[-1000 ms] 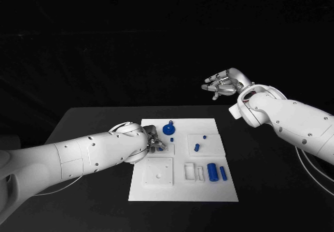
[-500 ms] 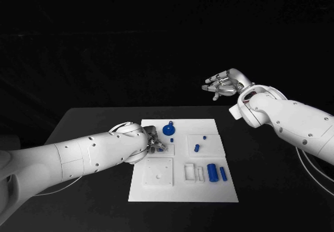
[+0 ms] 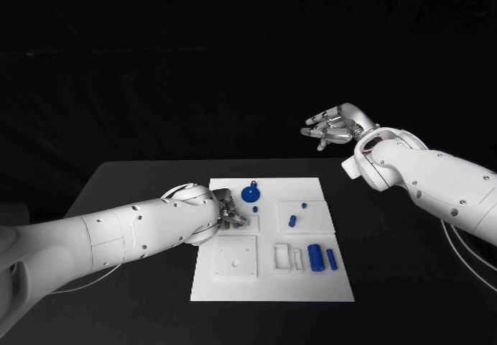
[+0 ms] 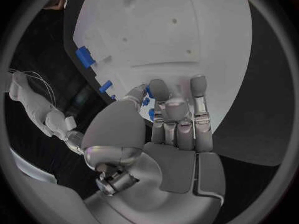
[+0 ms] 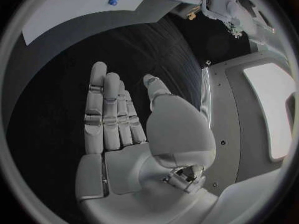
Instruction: Assemble the parts on the task board
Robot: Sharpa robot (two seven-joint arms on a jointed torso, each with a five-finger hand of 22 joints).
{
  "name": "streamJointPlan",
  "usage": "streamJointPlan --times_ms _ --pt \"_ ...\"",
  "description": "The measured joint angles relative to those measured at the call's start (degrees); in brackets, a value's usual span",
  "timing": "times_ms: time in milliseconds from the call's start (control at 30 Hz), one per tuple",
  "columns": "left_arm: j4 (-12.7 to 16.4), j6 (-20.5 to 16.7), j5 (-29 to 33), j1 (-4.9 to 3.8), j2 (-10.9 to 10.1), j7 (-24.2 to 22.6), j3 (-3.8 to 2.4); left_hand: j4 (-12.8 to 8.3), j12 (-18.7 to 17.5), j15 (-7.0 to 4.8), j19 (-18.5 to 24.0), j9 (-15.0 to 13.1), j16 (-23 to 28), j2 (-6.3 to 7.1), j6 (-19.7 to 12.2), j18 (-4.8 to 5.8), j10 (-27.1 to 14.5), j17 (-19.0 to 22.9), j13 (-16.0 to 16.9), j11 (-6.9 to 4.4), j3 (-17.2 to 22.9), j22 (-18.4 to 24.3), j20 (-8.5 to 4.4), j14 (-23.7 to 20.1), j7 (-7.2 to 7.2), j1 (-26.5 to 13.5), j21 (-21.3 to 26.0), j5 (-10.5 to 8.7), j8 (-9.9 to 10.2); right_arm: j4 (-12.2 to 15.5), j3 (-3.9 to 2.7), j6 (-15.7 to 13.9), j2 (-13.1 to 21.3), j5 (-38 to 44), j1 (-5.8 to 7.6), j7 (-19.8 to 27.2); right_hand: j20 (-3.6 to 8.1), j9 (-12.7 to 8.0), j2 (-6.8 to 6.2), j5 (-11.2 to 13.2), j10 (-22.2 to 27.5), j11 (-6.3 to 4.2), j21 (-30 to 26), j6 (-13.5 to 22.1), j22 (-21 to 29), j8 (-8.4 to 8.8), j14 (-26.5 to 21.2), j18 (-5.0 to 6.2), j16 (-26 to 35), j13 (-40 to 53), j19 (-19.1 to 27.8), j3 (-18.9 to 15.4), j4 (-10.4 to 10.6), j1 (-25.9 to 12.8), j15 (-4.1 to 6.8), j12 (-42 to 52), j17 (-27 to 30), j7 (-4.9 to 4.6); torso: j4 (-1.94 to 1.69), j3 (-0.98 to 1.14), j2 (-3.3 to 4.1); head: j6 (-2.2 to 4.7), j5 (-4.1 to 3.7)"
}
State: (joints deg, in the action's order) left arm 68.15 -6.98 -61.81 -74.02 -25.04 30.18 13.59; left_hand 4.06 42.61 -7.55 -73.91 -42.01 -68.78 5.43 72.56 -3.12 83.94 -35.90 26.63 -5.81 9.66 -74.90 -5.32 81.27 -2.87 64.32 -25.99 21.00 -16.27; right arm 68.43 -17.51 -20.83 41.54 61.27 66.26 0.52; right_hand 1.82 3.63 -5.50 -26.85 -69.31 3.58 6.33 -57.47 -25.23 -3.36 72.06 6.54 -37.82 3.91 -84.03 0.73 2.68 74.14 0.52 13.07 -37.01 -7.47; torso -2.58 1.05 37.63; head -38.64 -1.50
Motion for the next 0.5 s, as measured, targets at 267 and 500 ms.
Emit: streamJointPlan --times_ms 267,500 --pt "0.25 -0.16 -0.01 0.07 -0.36 -0.28 0.01 4.09 0.0 0.0 0.0 0.17 0.0 2.83 0.52 -0.9 -0.1 0.21 0.0 -0.1 -0.37 -0.04 0.0 0.0 -0.28 1.05 0.0 -4.38 -0.03 0.02 0.01 0.12 0.16 -0.03 -0.09 -0.01 0.0 0.0 0.0 0.0 0.2 0.2 0.0 0.0 0.08 0.0 -0.16 0.0 0.0 0.0 0.0 -0.16 -0.15 0.0 -0.17 0.0 0.0 0.0 0.01 0.0 0.02 0.01 -0.14" --pt "1.55 -0.16 0.0 0.34 -1.28 -0.36 -0.17 10.92 0.0 0.0 -0.21 -0.54 0.0 5.56 1.23 -0.9 0.1 0.37 -0.08 0.09 -5.81 -0.04 0.21 0.0 -0.22 1.85 0.0 -13.43 0.02 0.03 0.01 0.22 0.35 -0.05 -0.25 -0.05 0.0 0.0 0.0 0.0 0.2 0.2 0.0 0.0 0.13 0.0 -0.16 0.0 0.0 0.0 0.0 -0.16 -0.15 0.0 -0.16 0.0 -0.01 0.0 -0.01 -0.04 0.0 0.13 -0.27"
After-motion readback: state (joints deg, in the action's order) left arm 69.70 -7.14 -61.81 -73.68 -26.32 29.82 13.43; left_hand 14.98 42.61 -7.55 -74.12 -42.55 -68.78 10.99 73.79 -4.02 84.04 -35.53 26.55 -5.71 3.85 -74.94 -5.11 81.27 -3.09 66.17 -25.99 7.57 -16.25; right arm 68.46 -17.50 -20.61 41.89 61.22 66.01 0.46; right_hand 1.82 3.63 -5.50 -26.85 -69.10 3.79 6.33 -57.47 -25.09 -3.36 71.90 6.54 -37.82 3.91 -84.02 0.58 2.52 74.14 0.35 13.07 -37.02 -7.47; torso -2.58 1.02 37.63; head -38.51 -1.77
